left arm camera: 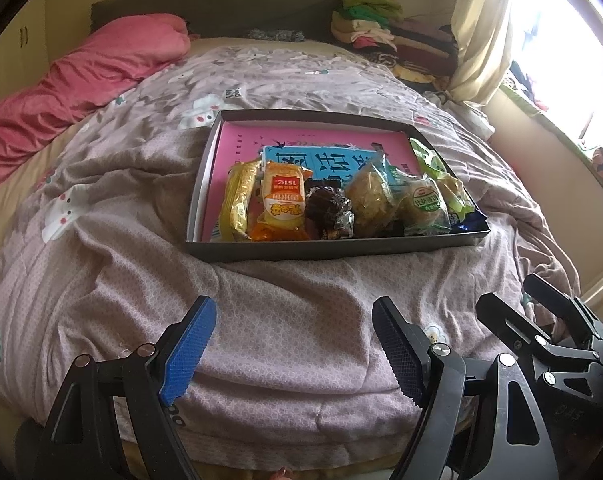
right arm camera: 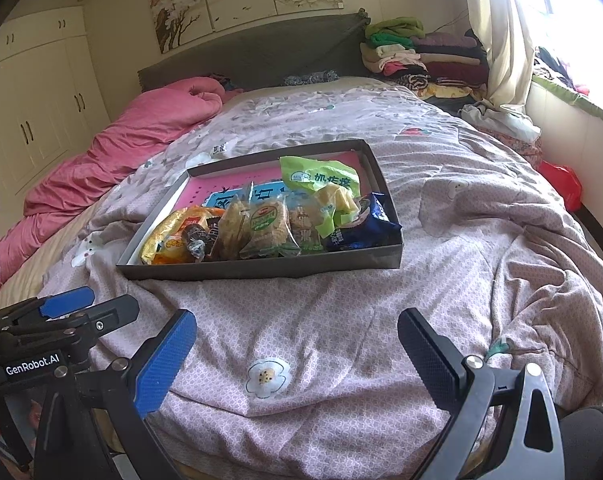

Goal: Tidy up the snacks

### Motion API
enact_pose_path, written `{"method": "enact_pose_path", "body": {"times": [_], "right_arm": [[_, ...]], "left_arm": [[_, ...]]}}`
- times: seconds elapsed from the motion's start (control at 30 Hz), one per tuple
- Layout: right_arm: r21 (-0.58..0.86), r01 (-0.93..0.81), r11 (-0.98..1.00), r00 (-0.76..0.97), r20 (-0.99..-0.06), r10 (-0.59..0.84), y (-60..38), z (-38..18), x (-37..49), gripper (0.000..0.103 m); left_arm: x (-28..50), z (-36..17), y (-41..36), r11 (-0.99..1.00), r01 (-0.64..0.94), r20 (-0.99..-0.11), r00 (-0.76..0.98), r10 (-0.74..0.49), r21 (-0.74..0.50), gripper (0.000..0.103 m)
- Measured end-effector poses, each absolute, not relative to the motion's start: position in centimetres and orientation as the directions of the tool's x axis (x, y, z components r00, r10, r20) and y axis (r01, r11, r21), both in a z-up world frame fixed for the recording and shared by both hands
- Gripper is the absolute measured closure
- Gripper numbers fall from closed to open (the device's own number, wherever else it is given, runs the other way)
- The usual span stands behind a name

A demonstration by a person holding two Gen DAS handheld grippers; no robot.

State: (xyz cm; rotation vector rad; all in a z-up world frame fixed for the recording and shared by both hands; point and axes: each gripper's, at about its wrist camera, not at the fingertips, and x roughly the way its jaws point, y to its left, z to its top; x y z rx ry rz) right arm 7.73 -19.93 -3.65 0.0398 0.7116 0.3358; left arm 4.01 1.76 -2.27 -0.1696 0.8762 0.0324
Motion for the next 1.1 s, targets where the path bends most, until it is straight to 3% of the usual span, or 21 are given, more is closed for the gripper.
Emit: {"method": "enact_pose_path", "body": {"times": [1.1], "right_arm": [[0.135, -0.282, 0.95, 0.708, -0.639, 0.301, -20.52, -3.91, 7.93, 0.002]], "left_arm": [[4.02, -2.01, 1.76, 0.989, -0.078, -0.754, 0.656, -0.045, -0.127, 0.021]]}}
